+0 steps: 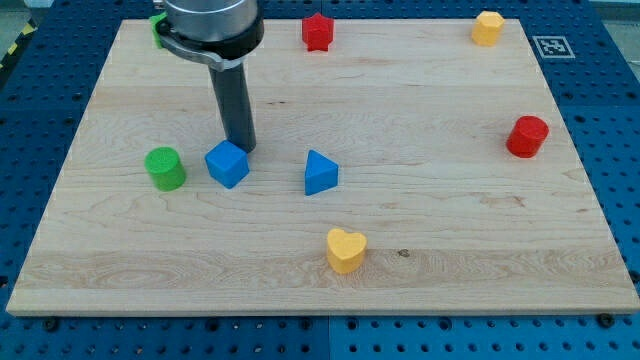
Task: Move the blue cube a bit down
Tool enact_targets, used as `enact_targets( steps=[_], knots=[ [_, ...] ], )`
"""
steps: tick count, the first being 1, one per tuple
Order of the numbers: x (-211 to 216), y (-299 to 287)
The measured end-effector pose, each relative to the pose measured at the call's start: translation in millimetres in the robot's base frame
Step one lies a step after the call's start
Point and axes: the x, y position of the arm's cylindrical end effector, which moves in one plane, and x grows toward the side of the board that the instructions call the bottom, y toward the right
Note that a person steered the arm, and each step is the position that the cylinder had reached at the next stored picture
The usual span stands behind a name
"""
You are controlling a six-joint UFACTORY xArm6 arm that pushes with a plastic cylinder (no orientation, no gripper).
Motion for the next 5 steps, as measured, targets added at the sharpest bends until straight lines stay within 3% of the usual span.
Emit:
enact_targets(
  steps=[5],
  knots=[
    [2.0, -12.3]
  ],
)
